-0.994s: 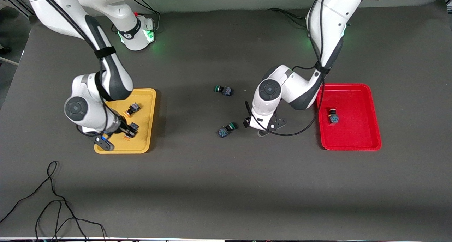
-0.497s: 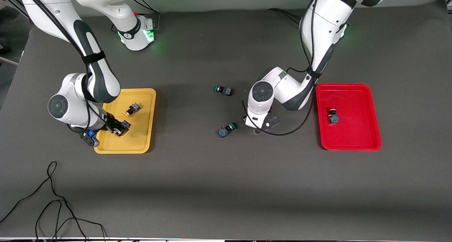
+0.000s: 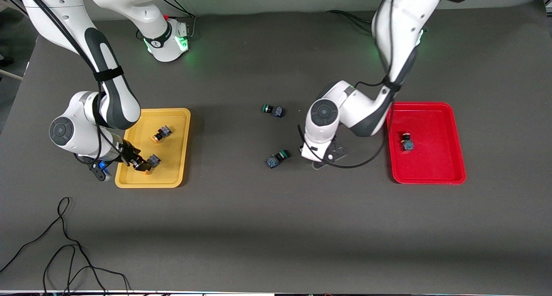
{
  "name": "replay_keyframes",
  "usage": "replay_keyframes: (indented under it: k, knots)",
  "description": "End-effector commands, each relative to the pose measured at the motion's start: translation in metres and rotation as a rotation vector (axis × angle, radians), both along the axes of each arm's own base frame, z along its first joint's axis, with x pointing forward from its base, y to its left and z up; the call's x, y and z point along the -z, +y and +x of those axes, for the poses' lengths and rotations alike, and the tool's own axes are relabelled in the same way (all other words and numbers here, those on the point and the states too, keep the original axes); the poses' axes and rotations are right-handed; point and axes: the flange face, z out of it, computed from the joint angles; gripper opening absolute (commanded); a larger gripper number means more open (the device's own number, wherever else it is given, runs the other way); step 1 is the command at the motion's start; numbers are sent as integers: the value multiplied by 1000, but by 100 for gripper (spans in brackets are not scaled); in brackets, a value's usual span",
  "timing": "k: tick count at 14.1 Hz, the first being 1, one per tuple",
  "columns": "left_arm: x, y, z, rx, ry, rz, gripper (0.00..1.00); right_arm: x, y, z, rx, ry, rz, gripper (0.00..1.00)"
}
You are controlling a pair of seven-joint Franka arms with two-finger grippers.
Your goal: Place red and yellow buttons in trays
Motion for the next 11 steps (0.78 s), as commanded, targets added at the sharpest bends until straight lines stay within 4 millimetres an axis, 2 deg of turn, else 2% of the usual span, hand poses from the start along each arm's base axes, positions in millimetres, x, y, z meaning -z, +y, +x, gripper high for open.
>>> replay_keyframes:
  k: [1, 2, 4, 6, 8, 9, 11]
  knots:
    - [-91, 46, 6, 202, 40, -38, 31, -16, 1, 10, -33, -26, 9, 100]
    - [-110, 69, 10, 247, 64, -46, 31, -24, 0, 9, -90, -18, 6, 100]
    - [-132, 134, 18, 296, 98, -37, 31, -52, -11, 11, -206, -25, 14, 100]
    - [-136, 208, 16, 329, 127, -36, 31, -93, -18, 11, -300, -21, 45, 100]
    - [-131, 293, 15, 397, 150, -53, 31, -143, -24, 7, -379, -56, 68, 100]
    - [-125, 328, 16, 421, 159, -58, 31, -165, -26, 3, -431, -81, 52, 100]
    - [-97, 372, 14, 457, 160, -48, 31, -205, -24, -8, -533, -94, -21, 100]
